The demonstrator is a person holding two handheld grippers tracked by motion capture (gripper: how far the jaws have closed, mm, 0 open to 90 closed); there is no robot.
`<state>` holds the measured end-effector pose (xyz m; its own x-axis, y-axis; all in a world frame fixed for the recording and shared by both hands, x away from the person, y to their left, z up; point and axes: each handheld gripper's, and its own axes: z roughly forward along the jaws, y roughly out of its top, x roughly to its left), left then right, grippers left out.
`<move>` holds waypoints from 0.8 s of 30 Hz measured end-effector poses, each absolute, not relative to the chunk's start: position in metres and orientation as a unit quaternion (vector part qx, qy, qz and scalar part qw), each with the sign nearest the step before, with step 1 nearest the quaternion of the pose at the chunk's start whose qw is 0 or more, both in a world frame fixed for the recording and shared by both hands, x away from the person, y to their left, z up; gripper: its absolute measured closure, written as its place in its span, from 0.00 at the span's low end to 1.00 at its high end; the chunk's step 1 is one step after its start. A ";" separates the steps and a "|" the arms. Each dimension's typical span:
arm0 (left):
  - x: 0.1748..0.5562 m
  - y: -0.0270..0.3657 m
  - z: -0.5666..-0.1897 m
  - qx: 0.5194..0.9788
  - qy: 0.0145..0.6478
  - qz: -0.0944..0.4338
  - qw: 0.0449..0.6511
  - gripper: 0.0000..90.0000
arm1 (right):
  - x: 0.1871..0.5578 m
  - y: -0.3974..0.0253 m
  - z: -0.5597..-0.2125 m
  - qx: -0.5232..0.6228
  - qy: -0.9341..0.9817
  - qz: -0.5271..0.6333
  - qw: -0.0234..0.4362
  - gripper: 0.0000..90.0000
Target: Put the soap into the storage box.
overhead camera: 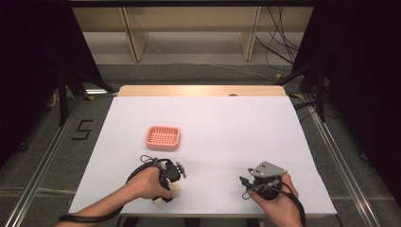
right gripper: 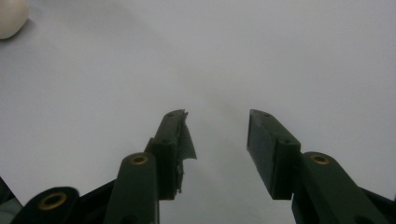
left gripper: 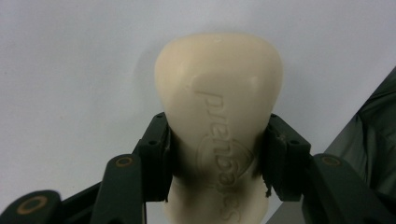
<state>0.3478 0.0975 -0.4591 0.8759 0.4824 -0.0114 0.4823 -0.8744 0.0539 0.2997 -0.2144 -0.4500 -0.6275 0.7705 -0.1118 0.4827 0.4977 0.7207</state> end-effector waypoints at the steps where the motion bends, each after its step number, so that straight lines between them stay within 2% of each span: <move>1: 0.347 0.099 -0.458 0.967 0.252 0.000 0.035 0.55 | 0.300 -0.214 -0.450 0.373 0.838 0.334 0.216 0.64; 10: 0.345 0.106 -0.452 0.969 0.241 0.012 0.048 0.55 | 0.302 -0.215 -0.450 0.356 0.841 0.336 0.231 0.64; 24: 0.346 0.112 -0.445 0.968 0.243 0.010 0.059 0.55 | 0.301 -0.214 -0.450 0.362 0.839 0.339 0.224 0.64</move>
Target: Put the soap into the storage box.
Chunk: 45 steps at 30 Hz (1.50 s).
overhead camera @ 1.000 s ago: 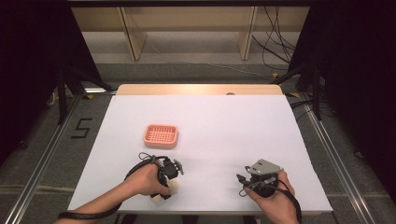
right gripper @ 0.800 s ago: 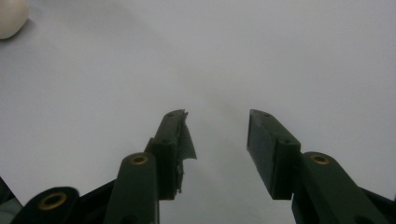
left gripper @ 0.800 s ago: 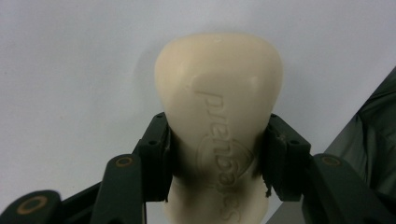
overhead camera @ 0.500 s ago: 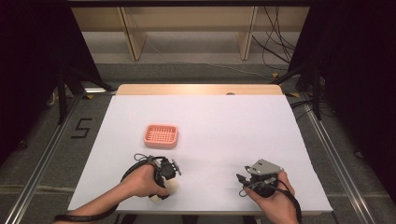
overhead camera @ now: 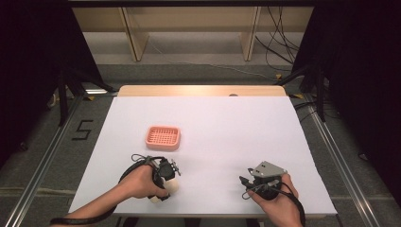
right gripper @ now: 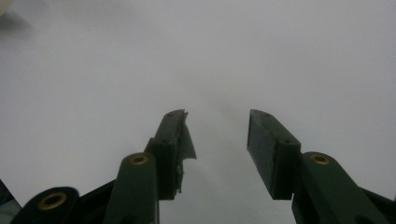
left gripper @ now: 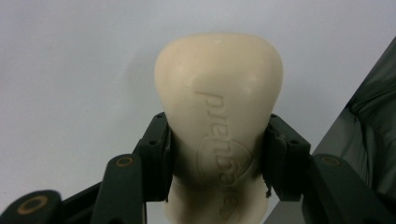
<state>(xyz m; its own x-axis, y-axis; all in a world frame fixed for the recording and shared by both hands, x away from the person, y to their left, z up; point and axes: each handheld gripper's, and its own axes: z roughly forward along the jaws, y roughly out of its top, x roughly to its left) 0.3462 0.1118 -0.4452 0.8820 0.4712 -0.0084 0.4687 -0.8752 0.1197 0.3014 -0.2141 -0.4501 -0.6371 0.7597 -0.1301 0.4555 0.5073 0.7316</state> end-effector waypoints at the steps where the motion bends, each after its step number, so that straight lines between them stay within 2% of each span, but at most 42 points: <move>1: 0.347 0.112 -0.445 0.969 0.240 0.014 0.061 0.55 | 0.301 -0.214 -0.450 0.363 0.839 0.339 0.224 0.64; 45: 0.355 0.138 -0.423 0.969 0.228 0.052 0.077 0.55 | 0.301 -0.215 -0.448 0.370 0.832 0.343 0.232 0.63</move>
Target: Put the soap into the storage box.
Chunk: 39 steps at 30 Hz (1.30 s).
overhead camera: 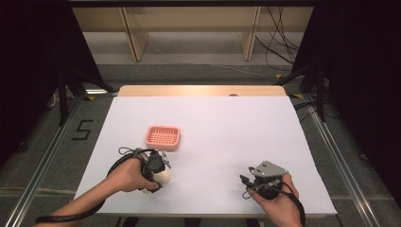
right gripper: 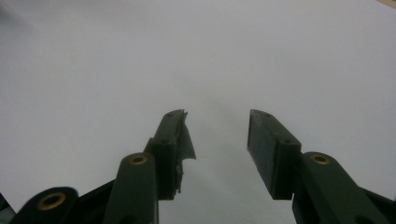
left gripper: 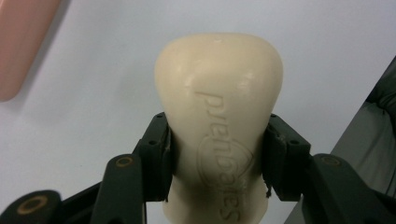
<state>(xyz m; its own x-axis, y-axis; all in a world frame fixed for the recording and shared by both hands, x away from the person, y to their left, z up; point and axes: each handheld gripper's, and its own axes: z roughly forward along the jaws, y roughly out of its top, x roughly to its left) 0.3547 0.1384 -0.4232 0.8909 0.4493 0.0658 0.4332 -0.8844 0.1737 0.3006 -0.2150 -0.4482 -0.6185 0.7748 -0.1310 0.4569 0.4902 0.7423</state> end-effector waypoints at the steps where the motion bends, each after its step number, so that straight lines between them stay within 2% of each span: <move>1: 0.355 0.139 -0.423 0.969 0.228 0.054 0.078 0.55 | 0.300 -0.215 -0.448 0.371 0.832 0.342 0.229 0.63; 39: 0.369 0.154 -0.411 0.970 0.219 0.070 0.073 0.55 | 0.297 -0.217 -0.447 0.380 0.820 0.350 0.245 0.63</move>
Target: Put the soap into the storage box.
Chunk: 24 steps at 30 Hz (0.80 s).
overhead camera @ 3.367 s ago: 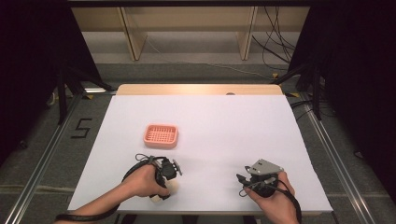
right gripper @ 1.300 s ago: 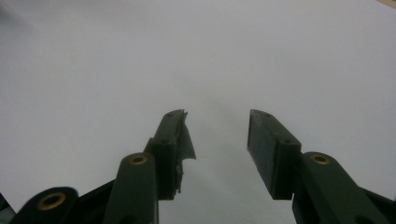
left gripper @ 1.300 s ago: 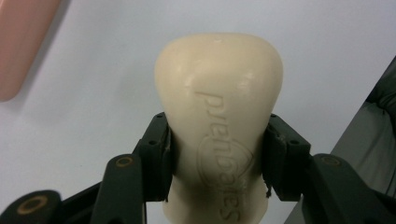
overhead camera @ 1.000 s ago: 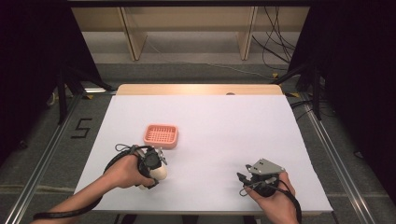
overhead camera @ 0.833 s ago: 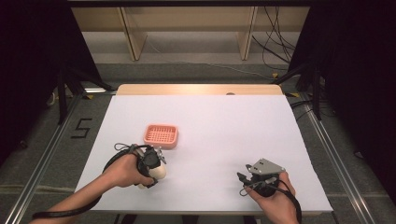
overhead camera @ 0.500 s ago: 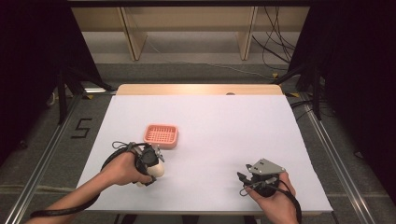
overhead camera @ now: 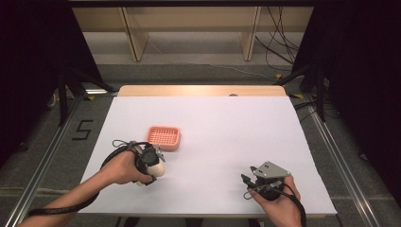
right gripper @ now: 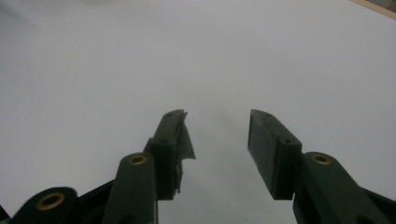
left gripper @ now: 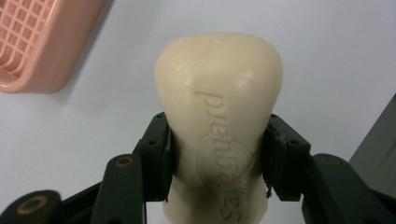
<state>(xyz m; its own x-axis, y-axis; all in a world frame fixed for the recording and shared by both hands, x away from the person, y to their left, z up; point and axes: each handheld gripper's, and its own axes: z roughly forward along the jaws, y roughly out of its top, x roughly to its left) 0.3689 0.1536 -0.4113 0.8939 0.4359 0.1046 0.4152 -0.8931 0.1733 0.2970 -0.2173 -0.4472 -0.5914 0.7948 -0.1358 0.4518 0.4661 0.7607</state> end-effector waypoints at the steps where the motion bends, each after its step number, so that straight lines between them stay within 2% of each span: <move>1: 0.370 0.154 -0.411 0.970 0.219 0.071 0.073 0.55 | 0.296 -0.217 -0.448 0.380 0.818 0.352 0.248 0.62; 24: 0.378 0.165 -0.411 0.973 0.205 0.073 0.069 0.55 | 0.290 -0.223 -0.447 0.396 0.804 0.361 0.258 0.60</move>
<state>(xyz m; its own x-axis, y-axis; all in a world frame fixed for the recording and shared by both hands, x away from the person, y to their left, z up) 0.3782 0.1647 -0.4113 0.9049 0.4100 0.1141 0.3898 -0.9061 0.1646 0.2900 -0.2228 -0.4473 -0.5539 0.8226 -0.1285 0.4509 0.4261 0.7843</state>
